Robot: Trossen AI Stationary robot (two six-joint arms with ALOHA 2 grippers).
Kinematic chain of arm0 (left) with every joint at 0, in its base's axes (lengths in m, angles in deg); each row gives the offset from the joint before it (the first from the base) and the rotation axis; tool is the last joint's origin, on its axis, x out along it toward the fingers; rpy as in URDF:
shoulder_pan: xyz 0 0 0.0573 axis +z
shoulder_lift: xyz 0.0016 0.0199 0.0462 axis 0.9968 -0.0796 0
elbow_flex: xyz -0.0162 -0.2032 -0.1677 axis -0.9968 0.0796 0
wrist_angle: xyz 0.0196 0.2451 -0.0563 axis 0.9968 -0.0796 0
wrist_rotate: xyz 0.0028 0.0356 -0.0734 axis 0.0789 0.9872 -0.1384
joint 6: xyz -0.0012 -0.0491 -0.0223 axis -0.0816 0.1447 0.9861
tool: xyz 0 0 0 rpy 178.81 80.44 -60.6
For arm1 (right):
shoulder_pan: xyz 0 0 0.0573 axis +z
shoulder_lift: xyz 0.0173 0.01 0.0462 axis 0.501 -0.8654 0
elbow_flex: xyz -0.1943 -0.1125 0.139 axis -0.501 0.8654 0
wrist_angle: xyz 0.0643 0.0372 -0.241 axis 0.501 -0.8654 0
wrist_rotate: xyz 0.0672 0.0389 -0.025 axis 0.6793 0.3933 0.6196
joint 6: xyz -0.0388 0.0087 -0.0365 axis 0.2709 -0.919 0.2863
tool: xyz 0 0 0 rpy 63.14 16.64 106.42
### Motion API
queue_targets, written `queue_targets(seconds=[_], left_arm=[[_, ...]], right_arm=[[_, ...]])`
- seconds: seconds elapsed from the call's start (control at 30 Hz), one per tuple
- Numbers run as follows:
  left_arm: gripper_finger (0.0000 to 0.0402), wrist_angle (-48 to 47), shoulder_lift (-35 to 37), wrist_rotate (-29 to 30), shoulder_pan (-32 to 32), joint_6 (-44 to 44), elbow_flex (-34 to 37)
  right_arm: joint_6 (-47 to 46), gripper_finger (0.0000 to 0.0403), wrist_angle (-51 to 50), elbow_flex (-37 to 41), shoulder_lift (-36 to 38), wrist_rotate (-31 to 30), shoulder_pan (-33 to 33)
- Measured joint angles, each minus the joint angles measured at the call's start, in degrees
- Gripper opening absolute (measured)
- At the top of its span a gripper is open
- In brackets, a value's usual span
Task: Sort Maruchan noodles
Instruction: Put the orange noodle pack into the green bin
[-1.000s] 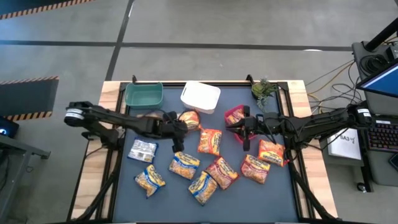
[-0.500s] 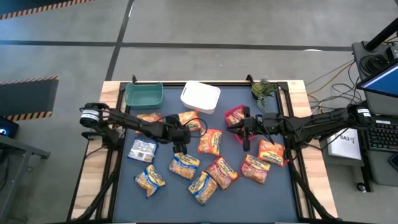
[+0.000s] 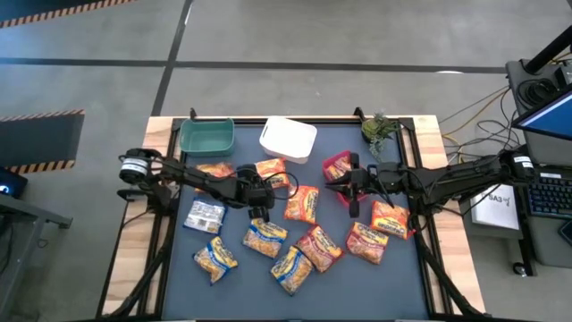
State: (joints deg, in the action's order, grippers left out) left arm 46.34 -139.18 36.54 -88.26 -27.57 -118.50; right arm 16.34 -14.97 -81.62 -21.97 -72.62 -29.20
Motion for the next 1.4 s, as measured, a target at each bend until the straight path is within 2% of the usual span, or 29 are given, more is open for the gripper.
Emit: queue_targets(seconds=[0.13, 0.33, 0.4, 0.6, 0.87, 1.07, 1.2, 1.4], left_arm=[[0.0108, -0.15, -0.20, 0.44, 0.01, 0.10, -0.02], [0.0021, -1.61, 0.25, -0.78, -0.08, 0.12, -0.06], [0.0006, -2.81, 0.52, -1.39, -0.43, -0.09, 0.03], [0.0001, -9.62, 4.36, -7.13, -2.88, -0.22, 0.13], [0.0000, -17.52, 11.89, -8.57, -5.55, 1.11, 0.13], [0.0000, -18.08, 17.45, -12.81, -5.17, 11.04, 0.13], [0.0004, -18.03, 20.34, -12.30, -3.80, 24.03, 0.13], [0.0058, -14.30, 22.87, -13.98, -0.83, 38.03, 0.37]], right_arm=[[0.15, 0.0027, 0.00, 0.00, 0.00, 0.00, 0.00], [0.81, 0.0027, 0.00, 0.00, 0.00, -0.02, 0.00], [0.82, 0.0027, 0.01, 0.00, -0.01, -0.02, -0.02], [0.79, 0.0027, 0.00, 0.00, -0.02, -0.02, -0.02], [0.70, 0.0027, 0.02, 0.00, -0.02, -0.03, -0.02], [0.03, 0.0027, 0.02, 0.00, -0.02, -0.03, -0.02], [0.04, 0.0027, 0.02, 0.00, -0.02, -0.02, -0.02], [0.14, 0.0027, 0.04, 0.00, -0.02, -0.02, -0.02]])
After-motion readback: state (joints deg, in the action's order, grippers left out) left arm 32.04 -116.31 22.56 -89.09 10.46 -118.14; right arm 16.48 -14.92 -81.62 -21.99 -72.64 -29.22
